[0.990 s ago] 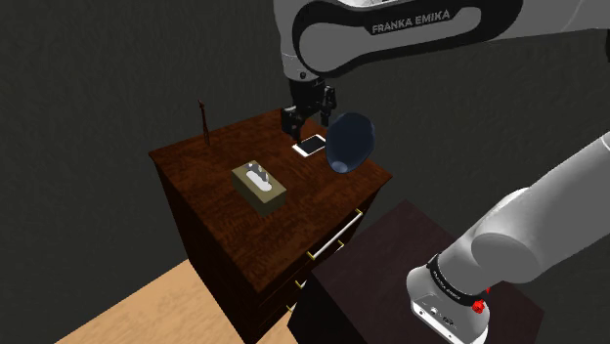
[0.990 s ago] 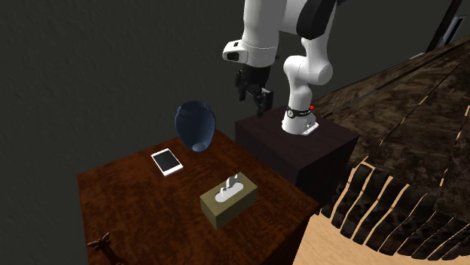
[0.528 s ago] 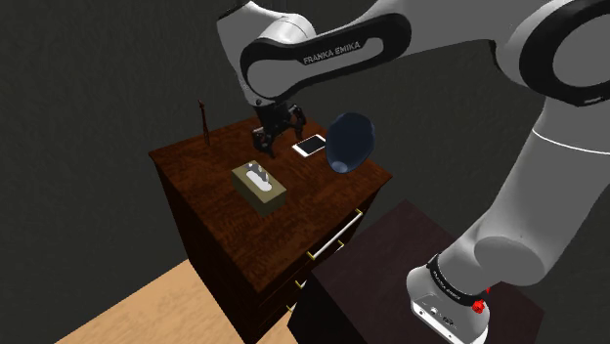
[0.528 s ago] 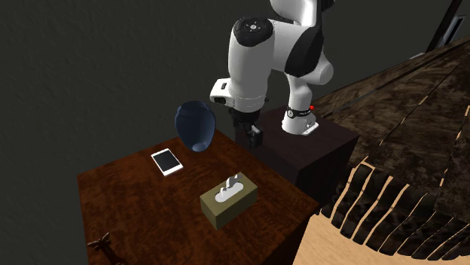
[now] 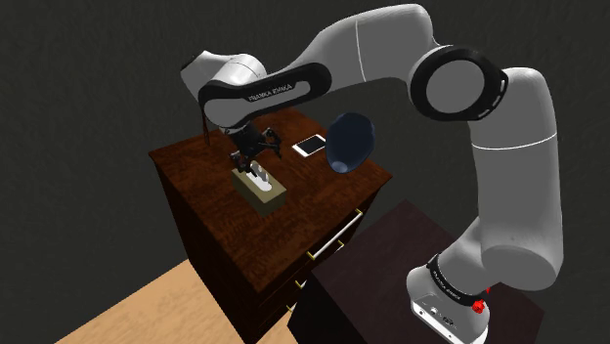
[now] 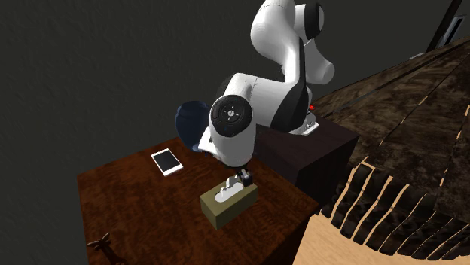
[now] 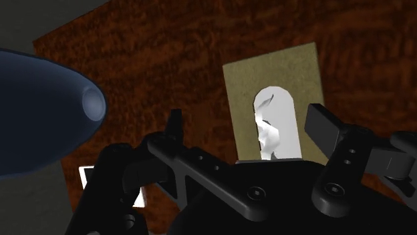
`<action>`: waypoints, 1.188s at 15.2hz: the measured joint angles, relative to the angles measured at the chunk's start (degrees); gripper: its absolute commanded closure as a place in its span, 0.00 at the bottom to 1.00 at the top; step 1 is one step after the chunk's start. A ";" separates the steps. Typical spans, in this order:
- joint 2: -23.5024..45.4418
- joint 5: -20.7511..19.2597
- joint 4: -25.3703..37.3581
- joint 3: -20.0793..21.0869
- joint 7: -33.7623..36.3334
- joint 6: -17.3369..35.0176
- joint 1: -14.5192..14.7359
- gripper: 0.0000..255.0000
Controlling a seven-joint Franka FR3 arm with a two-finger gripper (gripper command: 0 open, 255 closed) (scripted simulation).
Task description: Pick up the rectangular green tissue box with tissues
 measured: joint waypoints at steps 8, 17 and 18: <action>5.29 -1.20 1.83 -1.13 1.51 2.07 1.13 0.00; 5.19 -1.25 1.41 -1.11 1.61 2.37 1.05 1.00; 5.19 -1.24 1.41 -1.11 1.62 2.38 1.05 1.00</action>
